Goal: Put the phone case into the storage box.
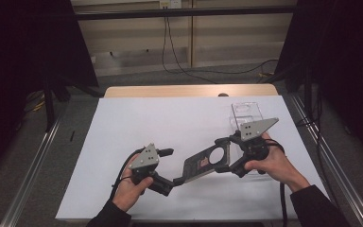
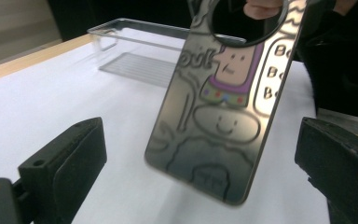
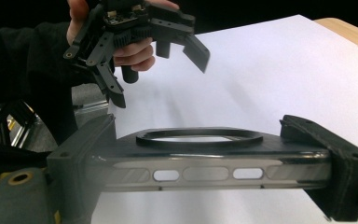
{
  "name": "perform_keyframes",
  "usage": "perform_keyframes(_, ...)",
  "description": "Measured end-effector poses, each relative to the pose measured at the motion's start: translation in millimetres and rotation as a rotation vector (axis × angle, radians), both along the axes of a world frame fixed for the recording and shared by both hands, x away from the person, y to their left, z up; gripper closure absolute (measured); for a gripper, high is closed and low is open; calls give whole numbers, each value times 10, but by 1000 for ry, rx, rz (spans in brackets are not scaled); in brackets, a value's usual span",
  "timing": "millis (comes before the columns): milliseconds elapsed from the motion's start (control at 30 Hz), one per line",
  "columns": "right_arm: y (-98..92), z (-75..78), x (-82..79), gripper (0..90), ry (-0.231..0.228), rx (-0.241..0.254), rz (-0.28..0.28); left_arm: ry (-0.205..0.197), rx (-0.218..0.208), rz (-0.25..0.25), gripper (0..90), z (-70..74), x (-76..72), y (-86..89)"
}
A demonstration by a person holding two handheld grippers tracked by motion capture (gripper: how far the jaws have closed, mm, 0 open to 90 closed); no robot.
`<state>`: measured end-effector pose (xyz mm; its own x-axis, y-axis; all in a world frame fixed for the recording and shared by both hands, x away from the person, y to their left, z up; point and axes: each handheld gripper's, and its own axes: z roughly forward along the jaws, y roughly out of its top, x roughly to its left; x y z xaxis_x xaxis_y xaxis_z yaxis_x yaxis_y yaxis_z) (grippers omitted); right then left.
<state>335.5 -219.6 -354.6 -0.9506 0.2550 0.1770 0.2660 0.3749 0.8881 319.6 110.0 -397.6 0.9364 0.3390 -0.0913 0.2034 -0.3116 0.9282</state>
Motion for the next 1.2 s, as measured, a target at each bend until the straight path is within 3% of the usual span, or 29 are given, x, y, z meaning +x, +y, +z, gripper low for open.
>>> perform_keyframes(67, -13, 9, 6, 120, 1, -3, -18, 0, 14, 44, 20, -15, -1, 63)
perform_keyframes(233, -32, 18, 15, 119, 11, -10, -40, -11, 3, 162, 20, -68, -3, 240)
perform_keyframes(467, -71, 48, 5, 119, 14, -3, -76, -41, 0, 275, 15, -124, -34, 435)
perform_keyframes(700, -157, 75, 12, 119, 22, -12, -132, -37, -64, 374, 19, -178, -48, 660)
perform_keyframes(867, -203, 111, 9, 119, 18, -12, -160, -67, -71, 436, 20, -230, -96, 810)
perform_keyframes(1100, -318, 171, -11, 119, 12, -3, -218, -73, -113, 539, 19, -260, -196, 998)
perform_keyframes(1200, -382, 204, -29, 119, 9, 0, -239, -95, -126, 580, 15, -246, -247, 1060)
